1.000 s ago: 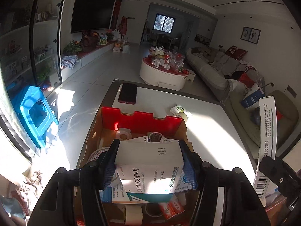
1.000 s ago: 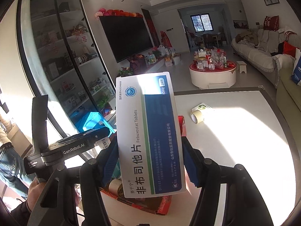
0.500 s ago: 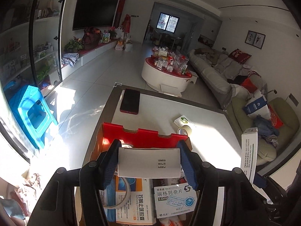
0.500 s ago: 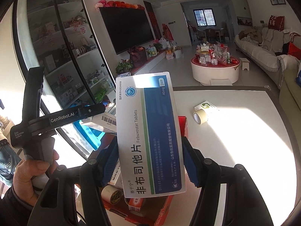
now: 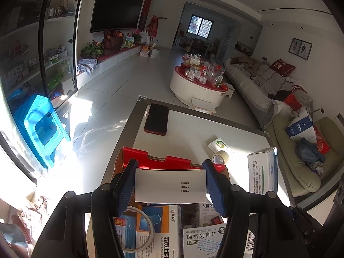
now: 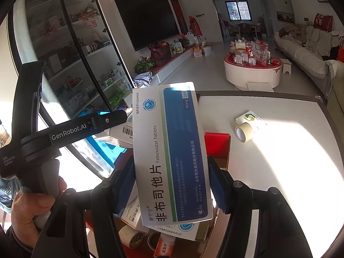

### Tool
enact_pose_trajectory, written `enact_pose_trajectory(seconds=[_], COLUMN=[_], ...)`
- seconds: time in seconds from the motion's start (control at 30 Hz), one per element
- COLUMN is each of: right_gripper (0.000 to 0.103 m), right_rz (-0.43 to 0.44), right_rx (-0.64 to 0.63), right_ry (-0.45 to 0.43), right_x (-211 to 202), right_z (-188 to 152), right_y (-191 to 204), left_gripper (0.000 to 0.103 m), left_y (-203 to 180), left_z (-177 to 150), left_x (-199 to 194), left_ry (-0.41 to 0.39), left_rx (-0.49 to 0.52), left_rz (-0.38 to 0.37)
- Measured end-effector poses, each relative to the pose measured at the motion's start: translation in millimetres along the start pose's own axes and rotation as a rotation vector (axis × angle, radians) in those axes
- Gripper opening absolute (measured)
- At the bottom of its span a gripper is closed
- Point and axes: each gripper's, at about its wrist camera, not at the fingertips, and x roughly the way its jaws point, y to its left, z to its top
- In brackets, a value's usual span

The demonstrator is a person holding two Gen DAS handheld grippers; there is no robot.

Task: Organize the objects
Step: 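Lower both medicine boxes into the tray and open both tools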

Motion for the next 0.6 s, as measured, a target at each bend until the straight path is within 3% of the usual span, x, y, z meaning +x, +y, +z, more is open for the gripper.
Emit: enact_pose_trajectory(seconds=[0.17,0.27,0.33,0.43,0.6], right_gripper=[0.061,0.061,0.061,0.061,0.061], right_rz=[-0.008,-0.013,-0.018,-0.024,-0.044], right_rx=[0.0,0.0,0.009,0.033,0.071], right_ry=[-0.002,0.023,0.039,0.02,0.01], right_x=[2,11,15,10,0], right_z=[4,6,7,7,2], right_y=[-2,-3,-5,-12,-30], left_gripper=[0.065,0.065,0.079,0.09,0.093], left_y=[4,4,2,4,2], left_z=[5,5,2,-6,-8], left_x=[0,10,21,22,15], left_ry=[-0.014,0.019,0.081,0.083,0.077], left_rx=[-0.008,0.005,0.02,0.013,0.007], left_rz=[-0.003,-0.007,-0.011,-0.018,-0.031])
